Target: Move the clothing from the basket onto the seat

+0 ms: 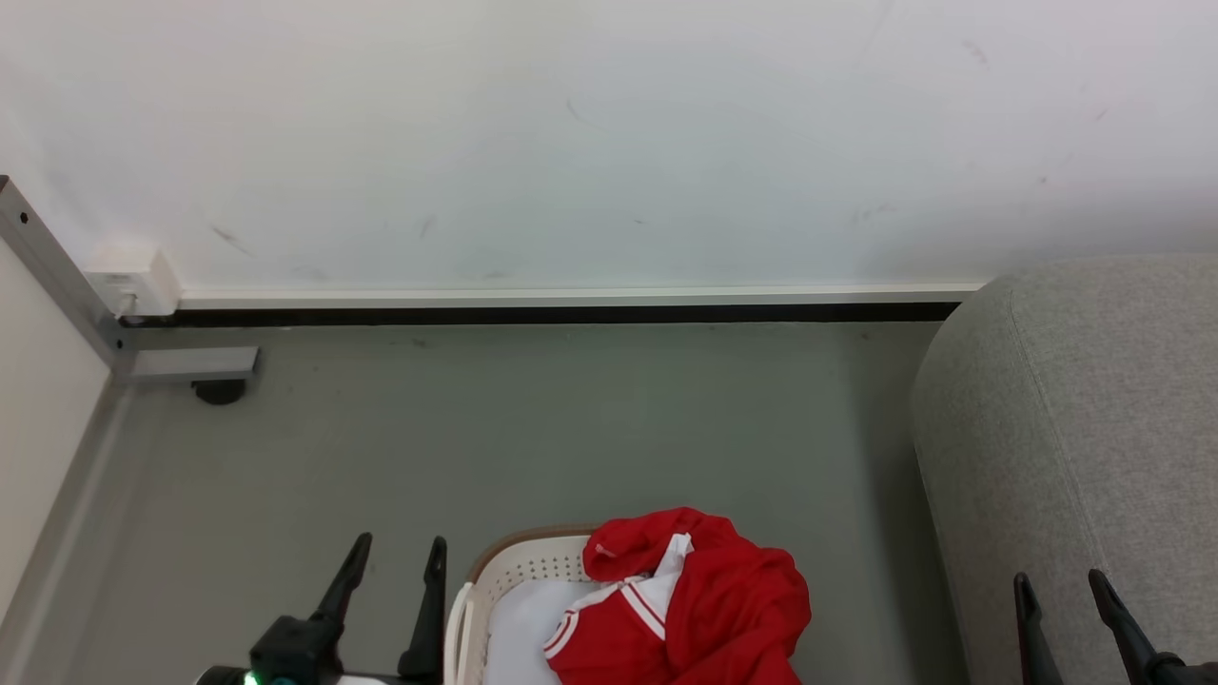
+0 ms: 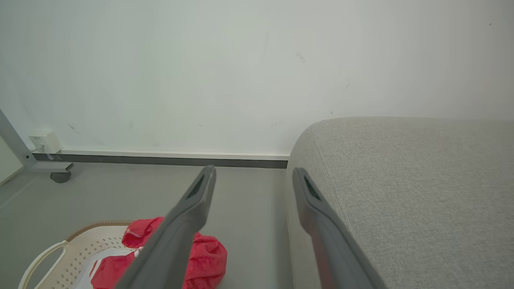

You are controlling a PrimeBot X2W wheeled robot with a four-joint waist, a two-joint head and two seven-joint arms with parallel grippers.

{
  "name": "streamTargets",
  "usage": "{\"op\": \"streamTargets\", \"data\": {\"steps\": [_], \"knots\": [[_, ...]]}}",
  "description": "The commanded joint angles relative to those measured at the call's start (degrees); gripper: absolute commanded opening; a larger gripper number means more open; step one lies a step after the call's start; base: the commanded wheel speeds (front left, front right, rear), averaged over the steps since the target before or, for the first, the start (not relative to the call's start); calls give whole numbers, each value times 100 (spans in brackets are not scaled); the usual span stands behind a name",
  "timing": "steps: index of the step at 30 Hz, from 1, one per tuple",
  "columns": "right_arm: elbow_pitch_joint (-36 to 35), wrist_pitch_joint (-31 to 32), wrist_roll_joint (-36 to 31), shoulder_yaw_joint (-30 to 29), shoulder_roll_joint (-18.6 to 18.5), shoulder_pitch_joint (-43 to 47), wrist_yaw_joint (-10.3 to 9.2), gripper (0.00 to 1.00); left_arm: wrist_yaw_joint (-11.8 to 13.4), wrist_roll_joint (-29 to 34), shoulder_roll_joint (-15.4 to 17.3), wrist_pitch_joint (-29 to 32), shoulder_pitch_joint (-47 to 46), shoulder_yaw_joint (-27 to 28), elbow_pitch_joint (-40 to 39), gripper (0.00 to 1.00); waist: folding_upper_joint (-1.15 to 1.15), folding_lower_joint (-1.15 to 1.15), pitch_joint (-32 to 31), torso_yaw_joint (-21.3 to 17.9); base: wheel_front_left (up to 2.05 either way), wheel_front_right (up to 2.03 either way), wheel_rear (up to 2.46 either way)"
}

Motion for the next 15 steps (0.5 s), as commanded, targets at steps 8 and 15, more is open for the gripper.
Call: {"op": "streamTargets", "data": {"steps": [8, 15], "knots": [[26, -117, -335, -49, -1, 35, 4, 100, 20, 413, 9, -131, 23, 0, -12, 100, 0, 0, 38, -29, 0, 0, 0], [-33, -188, -535, 53, -4, -80, 4, 100, -28, 720, -1, -194, 15, -10, -35, 100, 0, 0, 159, -176, 0, 0, 0]]}}
